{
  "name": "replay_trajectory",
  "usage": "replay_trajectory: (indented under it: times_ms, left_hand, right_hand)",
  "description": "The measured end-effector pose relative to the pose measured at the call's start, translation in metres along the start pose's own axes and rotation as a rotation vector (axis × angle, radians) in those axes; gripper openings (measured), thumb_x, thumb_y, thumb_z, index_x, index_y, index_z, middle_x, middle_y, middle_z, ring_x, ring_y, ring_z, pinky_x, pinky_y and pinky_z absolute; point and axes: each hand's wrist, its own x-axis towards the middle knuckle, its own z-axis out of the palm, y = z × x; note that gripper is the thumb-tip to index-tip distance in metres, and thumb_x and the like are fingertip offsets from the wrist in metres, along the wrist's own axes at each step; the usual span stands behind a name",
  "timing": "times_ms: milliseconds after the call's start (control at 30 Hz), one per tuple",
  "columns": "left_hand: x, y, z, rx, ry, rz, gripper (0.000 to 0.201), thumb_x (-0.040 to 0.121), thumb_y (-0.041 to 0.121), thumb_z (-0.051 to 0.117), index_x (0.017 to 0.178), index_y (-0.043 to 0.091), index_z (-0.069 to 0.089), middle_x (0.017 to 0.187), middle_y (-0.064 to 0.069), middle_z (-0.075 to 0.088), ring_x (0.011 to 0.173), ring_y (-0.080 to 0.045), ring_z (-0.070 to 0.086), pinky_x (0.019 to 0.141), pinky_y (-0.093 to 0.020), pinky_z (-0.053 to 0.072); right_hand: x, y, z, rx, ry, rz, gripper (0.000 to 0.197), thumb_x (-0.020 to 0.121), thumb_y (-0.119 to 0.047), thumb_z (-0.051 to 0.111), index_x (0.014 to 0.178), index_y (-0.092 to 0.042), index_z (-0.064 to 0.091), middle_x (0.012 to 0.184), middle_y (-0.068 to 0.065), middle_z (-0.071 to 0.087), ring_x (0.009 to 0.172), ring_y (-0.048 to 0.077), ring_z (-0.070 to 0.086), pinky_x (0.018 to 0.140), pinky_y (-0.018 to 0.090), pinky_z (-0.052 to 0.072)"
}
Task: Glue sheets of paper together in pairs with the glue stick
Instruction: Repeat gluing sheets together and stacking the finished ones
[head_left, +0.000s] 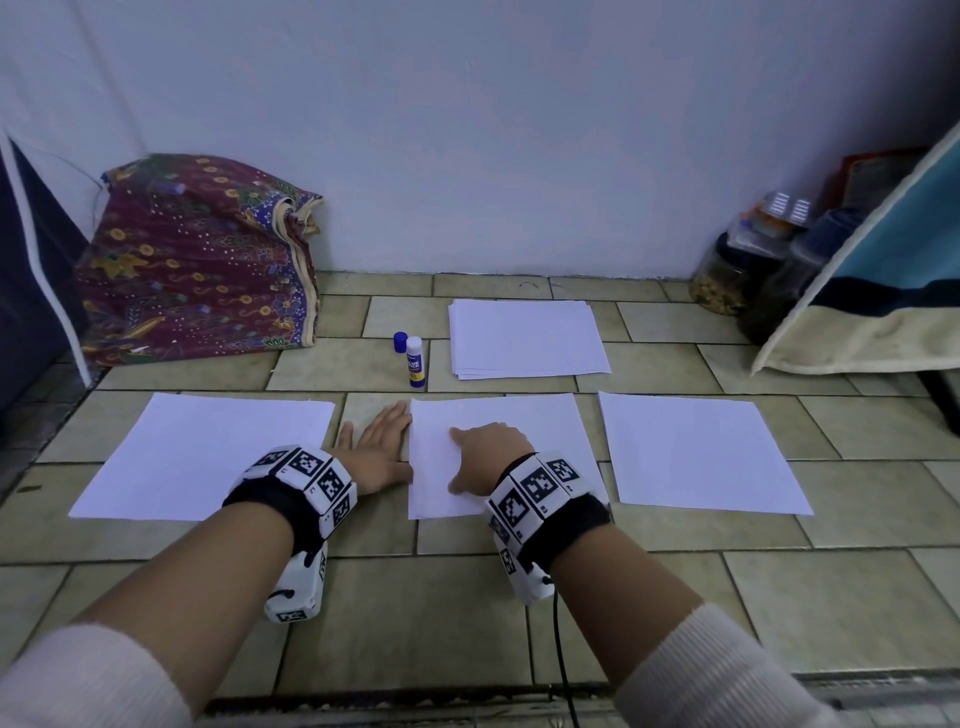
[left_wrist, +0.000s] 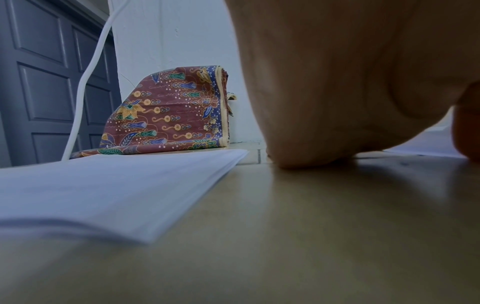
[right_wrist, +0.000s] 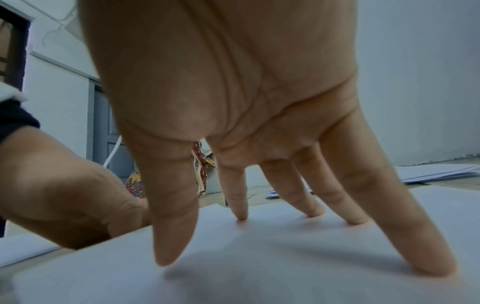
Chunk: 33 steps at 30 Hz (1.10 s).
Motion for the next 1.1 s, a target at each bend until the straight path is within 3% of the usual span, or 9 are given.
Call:
replay_trajectory:
  times_ms: [400,567,667,733,867,1000,1100]
  left_hand:
    - [-0.001,0.000,-0.001,-0.046,-0.005,0.021,0.082,0.095,0.034,0.053,0.153,0.022,-0.004,0.159,0.008,-0.017,0.146,-0.007,-0.014,0.116,-0.040,-0.012]
    - [-0.003,0.000,-0.004,-0.306,0.048,0.028,0.074,0.092,0.013,0.052,0.151,0.025,0.009,0.161,0.008,-0.001,0.148,-0.010,-0.002,0.116,-0.035,-0.012]
    - [-0.003,-0.002,-0.004,-0.319,0.092,0.029,0.066,0.097,0.026,0.049,0.150,0.026,0.009,0.160,0.005,0.010,0.148,-0.016,0.007,0.117,-0.035,-0.011]
    - [-0.003,-0.004,-0.003,-0.172,0.063,0.039,0.079,0.094,0.042,0.053,0.152,0.025,0.001,0.161,0.005,0.002,0.148,-0.016,0.003,0.117,-0.038,-0.011]
    - [-0.005,-0.006,-0.003,0.100,-0.046,0.096,0.108,0.082,0.052,0.067,0.152,0.022,-0.010,0.155,0.007,-0.029,0.146,-0.012,-0.017,0.117,-0.044,-0.012]
    - [-0.004,-0.010,-0.003,0.092,-0.066,0.119,0.123,0.069,0.056,0.077,0.152,0.024,-0.009,0.152,0.010,-0.034,0.144,-0.011,-0.022,0.116,-0.043,-0.015]
    - [-0.004,-0.012,-0.003,0.088,-0.062,0.128,0.128,0.065,0.054,0.081,0.151,0.023,-0.009,0.154,0.010,-0.032,0.144,-0.010,-0.023,0.116,-0.044,-0.015]
  right_hand:
    - [0.006,-0.006,0.002,-0.010,0.015,0.039,0.060,0.087,-0.035,0.060,0.140,-0.017,0.038,0.131,0.010,0.051,0.124,0.031,0.043,0.103,0.047,0.037]
    - [0.011,-0.005,0.003,0.004,0.012,0.052,0.058,0.086,-0.031,0.063,0.138,-0.017,0.041,0.129,0.008,0.052,0.122,0.029,0.046,0.102,0.046,0.039]
    - [0.015,-0.005,0.001,0.005,0.005,0.059,0.055,0.082,-0.032,0.069,0.130,-0.016,0.048,0.123,0.008,0.055,0.117,0.029,0.050,0.097,0.045,0.043]
    - [0.016,-0.007,0.001,-0.005,0.001,0.067,0.057,0.080,-0.033,0.071,0.129,-0.015,0.049,0.123,0.008,0.055,0.117,0.029,0.050,0.095,0.045,0.044]
    - [0.018,-0.008,0.000,-0.003,-0.001,0.074,0.059,0.078,-0.035,0.073,0.128,-0.014,0.049,0.123,0.008,0.055,0.117,0.030,0.050,0.093,0.044,0.044]
    - [0.018,-0.007,0.001,0.027,0.019,0.070,0.057,0.077,-0.033,0.074,0.127,-0.015,0.053,0.117,0.006,0.057,0.112,0.028,0.053,0.090,0.041,0.044]
    - [0.015,-0.006,0.000,0.072,0.036,0.062,0.072,0.072,-0.047,0.076,0.131,-0.015,0.049,0.121,0.005,0.057,0.115,0.027,0.053,0.097,0.042,0.044]
